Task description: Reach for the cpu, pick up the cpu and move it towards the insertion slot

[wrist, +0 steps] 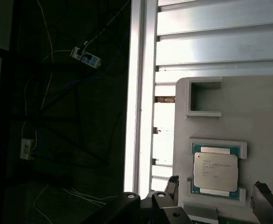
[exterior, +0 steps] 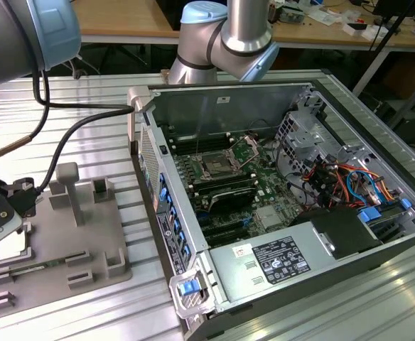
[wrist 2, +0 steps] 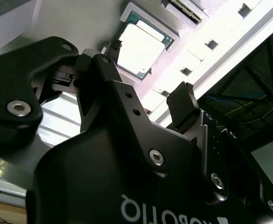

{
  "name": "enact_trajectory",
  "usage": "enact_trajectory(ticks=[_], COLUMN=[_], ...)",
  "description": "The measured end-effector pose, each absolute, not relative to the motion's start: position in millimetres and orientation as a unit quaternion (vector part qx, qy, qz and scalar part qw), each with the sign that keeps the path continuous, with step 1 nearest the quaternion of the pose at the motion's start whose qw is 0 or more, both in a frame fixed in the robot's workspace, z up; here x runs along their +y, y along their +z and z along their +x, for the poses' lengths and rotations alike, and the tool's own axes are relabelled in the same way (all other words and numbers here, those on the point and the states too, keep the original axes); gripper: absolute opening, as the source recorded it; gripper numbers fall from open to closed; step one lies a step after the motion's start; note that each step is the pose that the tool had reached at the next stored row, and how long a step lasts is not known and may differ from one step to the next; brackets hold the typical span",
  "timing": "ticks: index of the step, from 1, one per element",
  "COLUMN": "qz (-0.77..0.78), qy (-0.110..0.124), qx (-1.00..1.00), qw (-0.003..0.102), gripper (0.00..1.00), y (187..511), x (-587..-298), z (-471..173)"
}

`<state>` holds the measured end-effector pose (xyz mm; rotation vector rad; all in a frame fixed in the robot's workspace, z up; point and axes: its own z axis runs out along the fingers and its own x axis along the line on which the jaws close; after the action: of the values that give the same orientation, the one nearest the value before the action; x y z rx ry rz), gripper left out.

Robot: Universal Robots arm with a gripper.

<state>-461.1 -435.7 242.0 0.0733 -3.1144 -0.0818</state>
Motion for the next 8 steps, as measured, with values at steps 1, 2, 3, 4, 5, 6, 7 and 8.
enact_trajectory(ticks=[1,2,3,4,5,6,7,8], qz=[0.024,0.024,0.024,0.024,0.024,0.023,0.023,0.021], qy=[-0.026,-0.026,-0.026,-0.026,-0.026,-0.026,-0.026,-0.026], qx=[-0.999,-0.999,-0.999,-0.999,-0.999,-0.999,-0.999,-0.999], qw=[0.013,0.013,0.012,0.012,0.013,0.012,0.013,0.013], gripper=[0.68,0.68,0.68,0.68,0.68,0.68,0.68,0.68], y=[241.9,241.7,241.3,239.5,237.1,234.2,232.4,230.3], x=[-435.7,-435.7,-435.7,-435.7,-435.7,-435.7,-435.7,-435.7], z=[-461.1,-461.1,-461.1,-461.1,-461.1,-461.1,-461.1,-461.1])
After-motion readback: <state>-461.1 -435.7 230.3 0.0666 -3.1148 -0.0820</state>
